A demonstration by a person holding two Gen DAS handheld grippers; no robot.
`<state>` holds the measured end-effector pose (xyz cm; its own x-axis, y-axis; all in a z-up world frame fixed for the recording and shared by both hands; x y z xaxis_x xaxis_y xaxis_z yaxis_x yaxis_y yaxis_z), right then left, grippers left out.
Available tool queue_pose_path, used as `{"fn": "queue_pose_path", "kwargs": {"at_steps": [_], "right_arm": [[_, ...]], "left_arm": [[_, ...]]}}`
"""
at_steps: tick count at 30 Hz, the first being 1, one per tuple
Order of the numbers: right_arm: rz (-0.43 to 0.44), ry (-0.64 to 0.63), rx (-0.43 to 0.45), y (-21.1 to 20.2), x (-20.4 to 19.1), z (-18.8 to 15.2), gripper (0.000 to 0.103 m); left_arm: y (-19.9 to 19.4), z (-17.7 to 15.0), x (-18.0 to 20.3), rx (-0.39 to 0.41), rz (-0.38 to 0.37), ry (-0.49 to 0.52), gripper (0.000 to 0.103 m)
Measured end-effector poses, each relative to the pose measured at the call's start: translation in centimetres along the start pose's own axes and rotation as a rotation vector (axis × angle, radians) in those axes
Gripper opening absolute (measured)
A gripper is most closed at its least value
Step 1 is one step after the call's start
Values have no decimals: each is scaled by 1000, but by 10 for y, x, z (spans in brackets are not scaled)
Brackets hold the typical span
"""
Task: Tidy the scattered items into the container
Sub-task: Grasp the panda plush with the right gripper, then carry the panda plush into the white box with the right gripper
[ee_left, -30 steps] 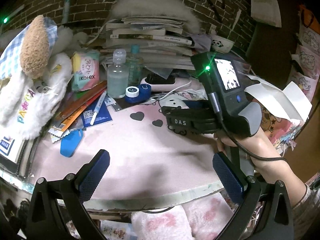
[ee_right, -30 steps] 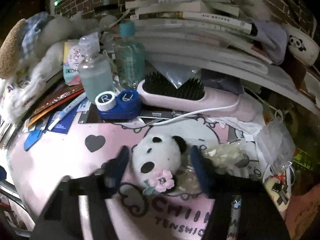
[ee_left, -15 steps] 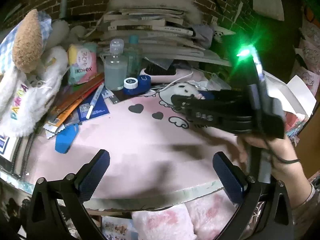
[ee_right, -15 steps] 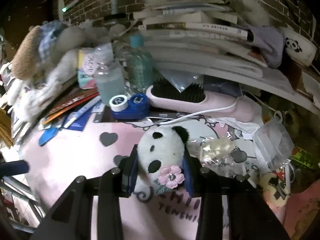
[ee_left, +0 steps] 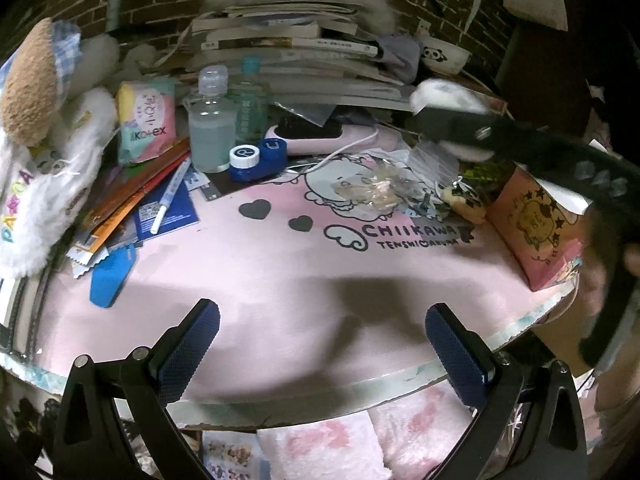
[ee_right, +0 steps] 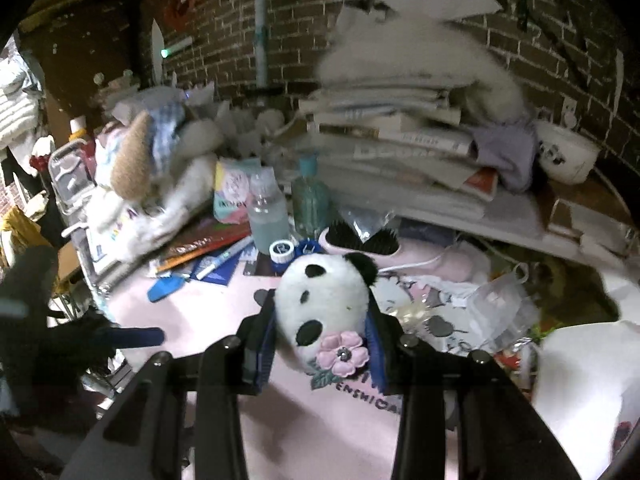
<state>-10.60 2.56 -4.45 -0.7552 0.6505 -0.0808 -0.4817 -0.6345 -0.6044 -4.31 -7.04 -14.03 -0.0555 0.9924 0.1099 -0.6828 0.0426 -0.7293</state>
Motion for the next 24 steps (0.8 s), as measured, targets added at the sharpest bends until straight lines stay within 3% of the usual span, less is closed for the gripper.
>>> {"fn": "queue_pose_path", "kwargs": {"at_steps": [16,24], "right_arm": [[13,63,64,-90,39,9,35],[-110,146,75,-149,102,-1,35]], "left_arm": [[8,14,31,-9,-18,55,103],[9,18,44,-11,-27,89,103]]}}
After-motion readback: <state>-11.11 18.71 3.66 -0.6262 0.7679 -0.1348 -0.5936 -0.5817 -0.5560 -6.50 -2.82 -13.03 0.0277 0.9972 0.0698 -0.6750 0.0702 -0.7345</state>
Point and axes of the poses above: each gripper's, at about its wrist camera, not at the fingertips, and y roughly the way its jaws point, x to its right, z to its top, the point moved 5 cm from there along y, roughly the way its jaws point, and after that the axes turned 8 degrees about z, right-handed, at the moved point
